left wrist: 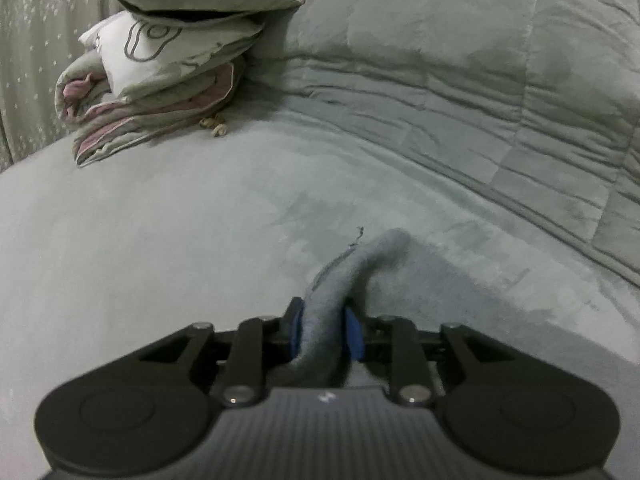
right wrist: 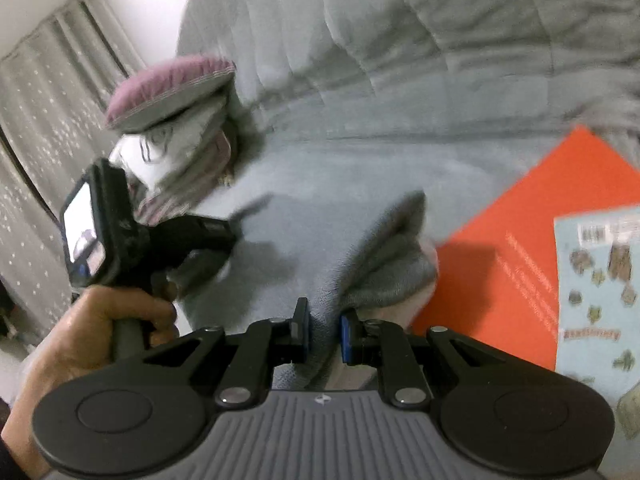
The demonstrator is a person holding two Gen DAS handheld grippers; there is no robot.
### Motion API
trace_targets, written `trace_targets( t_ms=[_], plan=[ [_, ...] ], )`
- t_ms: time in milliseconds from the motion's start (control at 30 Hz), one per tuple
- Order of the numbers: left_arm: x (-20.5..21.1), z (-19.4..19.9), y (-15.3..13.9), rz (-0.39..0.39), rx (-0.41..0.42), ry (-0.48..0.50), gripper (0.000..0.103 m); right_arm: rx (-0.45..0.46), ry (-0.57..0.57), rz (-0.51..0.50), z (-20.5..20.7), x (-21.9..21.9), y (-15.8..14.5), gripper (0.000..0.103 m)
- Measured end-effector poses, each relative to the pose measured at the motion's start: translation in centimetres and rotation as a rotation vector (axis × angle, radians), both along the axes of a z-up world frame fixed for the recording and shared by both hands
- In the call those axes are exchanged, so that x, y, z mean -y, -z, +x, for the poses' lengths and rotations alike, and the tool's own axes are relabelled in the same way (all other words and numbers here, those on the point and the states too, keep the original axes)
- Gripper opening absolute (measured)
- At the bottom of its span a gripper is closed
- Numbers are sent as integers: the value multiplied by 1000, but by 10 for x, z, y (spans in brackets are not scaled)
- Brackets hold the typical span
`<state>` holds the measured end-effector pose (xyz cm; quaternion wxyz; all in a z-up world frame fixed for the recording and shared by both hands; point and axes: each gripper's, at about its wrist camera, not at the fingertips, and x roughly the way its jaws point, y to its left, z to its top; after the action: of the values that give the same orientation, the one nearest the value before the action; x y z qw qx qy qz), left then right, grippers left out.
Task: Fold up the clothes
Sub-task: 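Lift the folded sweater with both grippers and carry it toward the pillows, then lower the sweater onto the stack beside the orange book and open both grippers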
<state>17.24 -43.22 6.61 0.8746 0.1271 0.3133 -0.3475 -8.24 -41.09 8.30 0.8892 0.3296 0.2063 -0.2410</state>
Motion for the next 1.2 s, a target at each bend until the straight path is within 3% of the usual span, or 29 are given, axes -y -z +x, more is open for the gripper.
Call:
trace_targets(
  t_ms=[133, 233, 433, 500, 567, 667, 733, 800, 833, 933, 1200],
  plan=[
    [-14, 5, -12, -5, 27, -32, 38, -13, -10, 22, -1, 8, 4, 21],
    [-32, 3, -30, -43, 43, -64, 40, 7, 9, 64, -11, 23, 2, 32],
    [-48, -43, -50, -50, 134, 3, 40, 44, 119, -76, -34, 66, -21, 39],
    [-44, -66, -45, -68, 110, 59, 40, 93, 151, -105, -39, 77, -26, 39],
    [-40, -82, -35, -69, 80, 90, 40, 140, 99, -145, -35, 78, -30, 38],
    [-40, -94, -14, -59, 51, 88, 40, 141, -82, -189, -12, 63, -32, 38],
    [-43, -96, 0, -57, 38, 74, 40, 122, -198, -215, 4, 48, -31, 38],
    [-46, -99, 14, -55, 26, 60, 43, 7, -286, -287, 21, 33, -24, 38],
    [-47, -99, 21, -56, 18, 53, 44, -81, -312, -319, 30, 28, -17, 38],
    [-52, -96, 27, -86, -22, 39, 44, -173, -307, -342, 35, 22, -1, 38],
    [-48, -100, 20, -52, -40, 3, 45, -203, -332, -317, 33, 28, -3, 38]
  ],
)
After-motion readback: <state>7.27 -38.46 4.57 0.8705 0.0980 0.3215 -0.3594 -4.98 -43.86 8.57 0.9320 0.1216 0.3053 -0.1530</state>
